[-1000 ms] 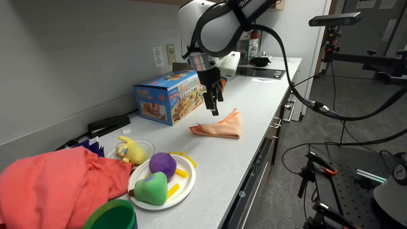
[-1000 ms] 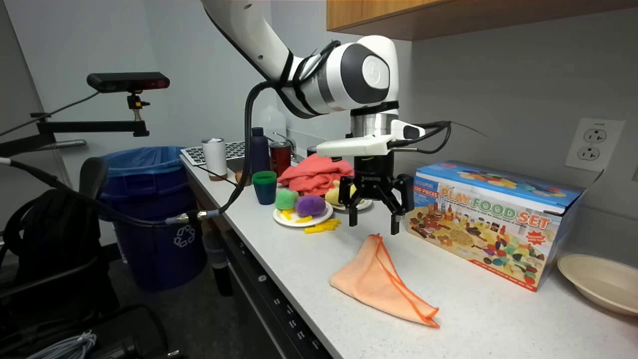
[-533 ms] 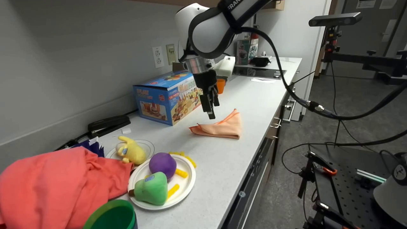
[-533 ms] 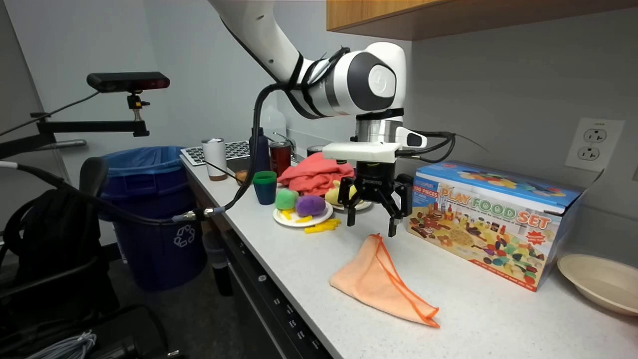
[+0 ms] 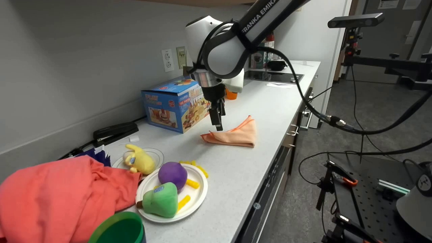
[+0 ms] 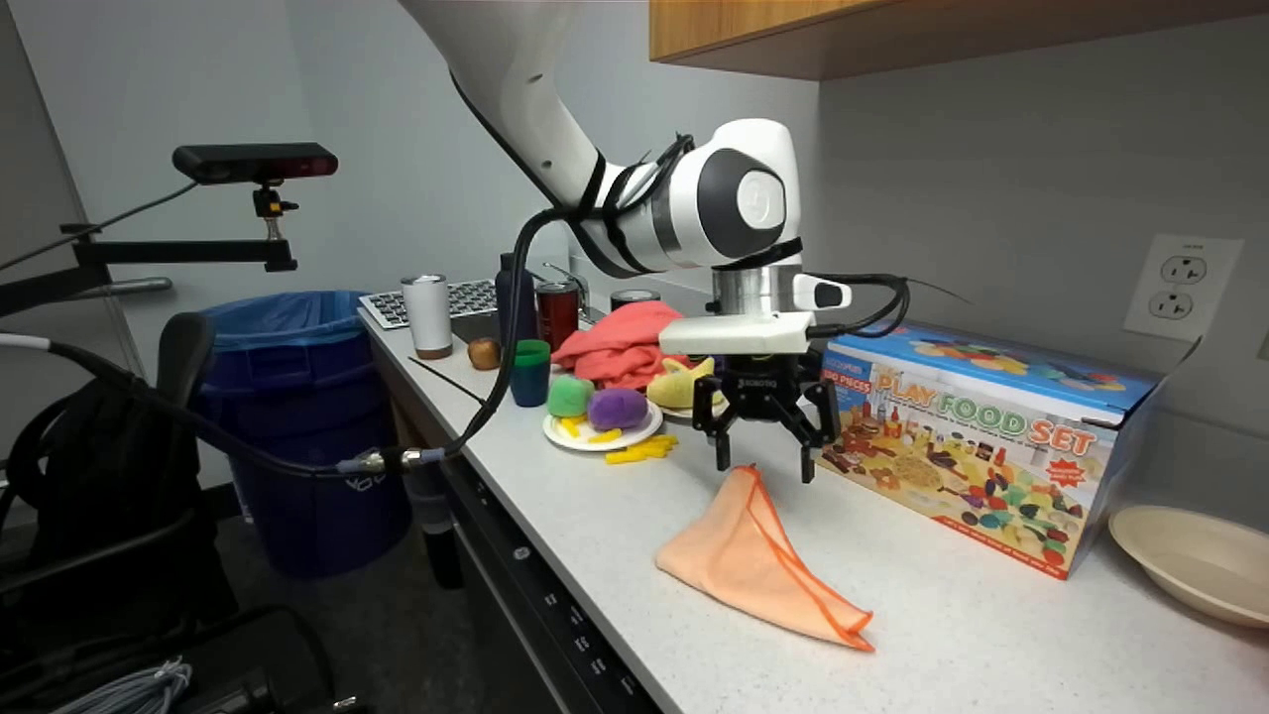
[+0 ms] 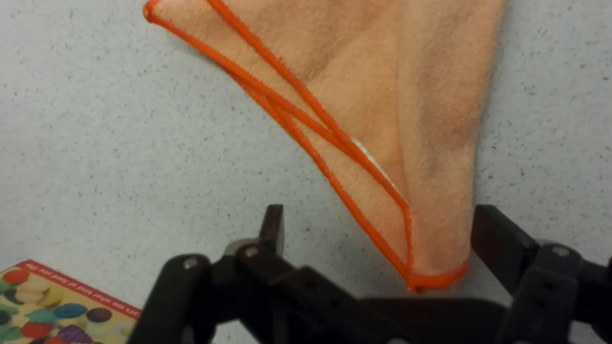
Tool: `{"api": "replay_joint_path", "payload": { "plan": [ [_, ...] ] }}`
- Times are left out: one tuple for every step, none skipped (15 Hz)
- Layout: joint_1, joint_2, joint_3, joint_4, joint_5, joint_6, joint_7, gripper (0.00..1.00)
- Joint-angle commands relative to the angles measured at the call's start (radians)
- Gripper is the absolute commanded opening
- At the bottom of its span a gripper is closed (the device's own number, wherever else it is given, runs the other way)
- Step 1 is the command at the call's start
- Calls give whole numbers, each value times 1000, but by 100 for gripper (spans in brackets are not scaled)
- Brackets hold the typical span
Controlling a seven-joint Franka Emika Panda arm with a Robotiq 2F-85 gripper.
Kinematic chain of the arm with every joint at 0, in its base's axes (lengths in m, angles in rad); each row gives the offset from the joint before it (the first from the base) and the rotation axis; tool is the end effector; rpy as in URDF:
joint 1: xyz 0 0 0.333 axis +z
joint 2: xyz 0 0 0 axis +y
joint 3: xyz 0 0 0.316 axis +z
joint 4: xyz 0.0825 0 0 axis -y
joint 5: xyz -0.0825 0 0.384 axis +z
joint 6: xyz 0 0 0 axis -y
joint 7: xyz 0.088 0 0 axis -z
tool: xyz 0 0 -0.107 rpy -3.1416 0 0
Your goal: Unfold the peach towel on the countertop.
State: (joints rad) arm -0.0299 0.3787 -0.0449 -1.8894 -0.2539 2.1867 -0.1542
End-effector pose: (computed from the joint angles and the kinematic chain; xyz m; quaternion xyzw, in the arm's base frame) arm 0.6183 -0.0541 0.3002 0.9863 0.1177 -0.0528 0.1032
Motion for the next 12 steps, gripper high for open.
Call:
{"api": "replay_joint_path", "payload": {
  "plan": [
    [-12, 30, 7, 9, -1, 49, -52, 100],
    [-13, 35, 8, 9, 1, 52, -61, 100],
    [-10, 39, 8, 7, 0, 53, -61, 98],
    [-5, 43, 12, 2, 4, 54, -57, 92],
    [-9, 47, 17, 3, 15, 52, -65, 78],
    [-12, 52, 23, 6, 26, 50, -75, 68],
    [-13, 59, 29, 8, 35, 49, -82, 61],
    [-12, 68, 31, 14, 40, 44, -82, 52],
    [-21, 74, 33, 22, 49, 35, -97, 45],
    [-23, 80, 33, 25, 54, 34, -101, 36],
    [-25, 83, 33, 26, 60, 33, -107, 29],
    [-27, 85, 32, 28, 64, 33, -109, 20]
  ]
}}
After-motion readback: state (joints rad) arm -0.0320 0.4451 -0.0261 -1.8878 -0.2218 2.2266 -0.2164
